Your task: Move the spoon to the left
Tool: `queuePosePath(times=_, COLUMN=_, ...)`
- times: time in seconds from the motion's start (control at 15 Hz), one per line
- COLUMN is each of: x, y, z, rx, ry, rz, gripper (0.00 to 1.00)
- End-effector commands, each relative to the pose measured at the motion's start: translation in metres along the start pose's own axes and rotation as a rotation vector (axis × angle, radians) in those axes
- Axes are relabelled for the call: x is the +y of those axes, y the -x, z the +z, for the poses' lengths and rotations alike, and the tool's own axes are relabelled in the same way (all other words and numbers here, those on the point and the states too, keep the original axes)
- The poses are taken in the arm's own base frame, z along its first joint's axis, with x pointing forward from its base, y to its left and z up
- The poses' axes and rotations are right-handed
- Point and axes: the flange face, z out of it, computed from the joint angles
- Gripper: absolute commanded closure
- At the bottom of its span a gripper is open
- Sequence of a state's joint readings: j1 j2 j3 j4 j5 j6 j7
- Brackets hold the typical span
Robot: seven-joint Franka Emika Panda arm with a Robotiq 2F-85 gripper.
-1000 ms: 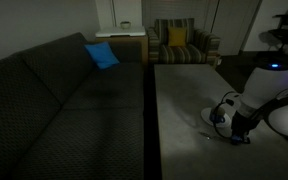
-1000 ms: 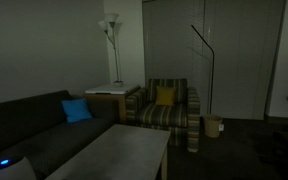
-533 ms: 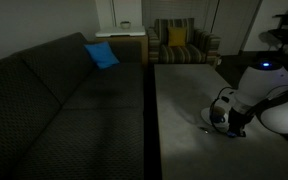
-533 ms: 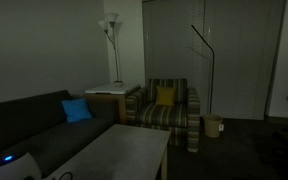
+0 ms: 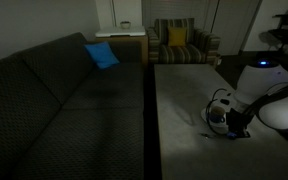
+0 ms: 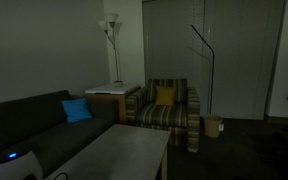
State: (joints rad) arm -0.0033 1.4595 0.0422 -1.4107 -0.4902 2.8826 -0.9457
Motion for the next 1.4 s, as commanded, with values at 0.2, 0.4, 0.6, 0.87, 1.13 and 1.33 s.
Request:
queuePosePath(times=0.2, x=-0.007, y=0.006, z=0.019, rx=-0.033, ry=-0.093, rz=-0.164, gripper=0.57)
queuePosePath(times=0.4, x=-0.009, y=0.006, z=0.024, rx=-0.04, ry=-0.116, rz=-0.179, gripper=0.39)
queuePosePath(times=0.6, x=-0.008, y=0.005, z=0.026, rx=-0.05, ry=-0.136, rz=-0.168, gripper=0.18)
queuePosePath(times=0.87, x=-0.007, y=0.013, z=0.012, rx=-0.058, ry=-0.14, rz=-0.127, gripper=0.0)
queuePosePath(times=1.13, x=-0.002, y=0.029, z=0.011, rx=-0.047, ry=-0.107, rz=-0.083, gripper=0.0)
queuePosePath(times=1.33, x=0.0, y=0.038, z=0.007, rx=-0.042, ry=-0.073, rz=-0.055, gripper=0.0)
